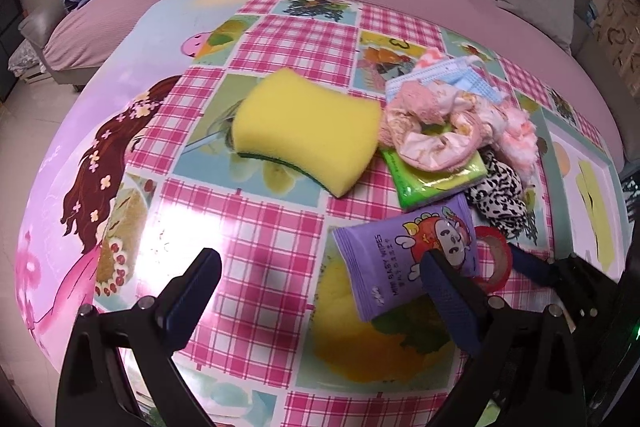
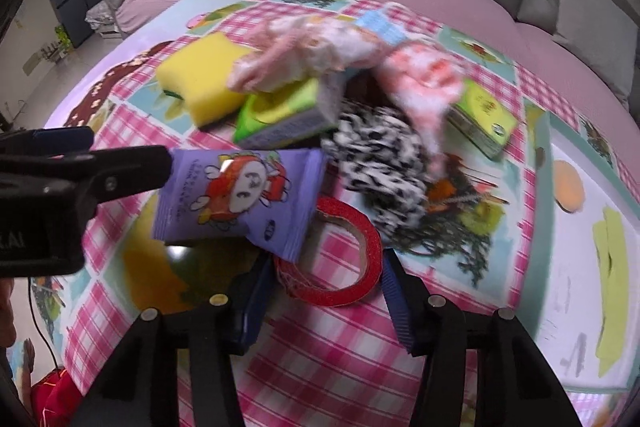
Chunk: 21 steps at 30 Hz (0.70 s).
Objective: Organize soft objects
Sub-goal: 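Grasp the red tape roll with the right tool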
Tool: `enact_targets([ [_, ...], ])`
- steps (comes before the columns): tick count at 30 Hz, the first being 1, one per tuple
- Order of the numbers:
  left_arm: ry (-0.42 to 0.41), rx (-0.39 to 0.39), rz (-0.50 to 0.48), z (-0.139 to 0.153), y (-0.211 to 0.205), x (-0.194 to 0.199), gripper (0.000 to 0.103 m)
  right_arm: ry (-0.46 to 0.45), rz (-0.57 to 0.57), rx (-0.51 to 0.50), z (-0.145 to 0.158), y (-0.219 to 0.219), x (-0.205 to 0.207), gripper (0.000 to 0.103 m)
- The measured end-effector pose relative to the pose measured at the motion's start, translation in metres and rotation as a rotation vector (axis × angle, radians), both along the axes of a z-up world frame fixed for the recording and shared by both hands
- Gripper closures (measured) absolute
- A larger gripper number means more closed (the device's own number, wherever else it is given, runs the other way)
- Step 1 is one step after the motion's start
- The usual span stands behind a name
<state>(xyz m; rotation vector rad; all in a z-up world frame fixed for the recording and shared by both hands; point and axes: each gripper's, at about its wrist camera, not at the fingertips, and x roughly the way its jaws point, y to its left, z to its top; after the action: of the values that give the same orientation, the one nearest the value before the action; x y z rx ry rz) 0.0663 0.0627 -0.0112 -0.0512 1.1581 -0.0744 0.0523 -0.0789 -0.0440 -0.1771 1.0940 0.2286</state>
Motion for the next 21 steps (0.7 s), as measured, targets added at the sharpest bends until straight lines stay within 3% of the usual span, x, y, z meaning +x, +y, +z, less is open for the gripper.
enact_targets([
  [9, 0.008, -0.003, -0.077, -0.002, -0.015, -0.002, 0.004, 0.010, -0.084, 0.020, 0.006, -0.031, 0.005, 0.048],
  [21, 0.004, -0.003, -0.098, -0.001, -0.019, -0.002, 0.004, 0.001, -0.091, -0.072, 0.021, -0.051, 0.000, 0.048],
])
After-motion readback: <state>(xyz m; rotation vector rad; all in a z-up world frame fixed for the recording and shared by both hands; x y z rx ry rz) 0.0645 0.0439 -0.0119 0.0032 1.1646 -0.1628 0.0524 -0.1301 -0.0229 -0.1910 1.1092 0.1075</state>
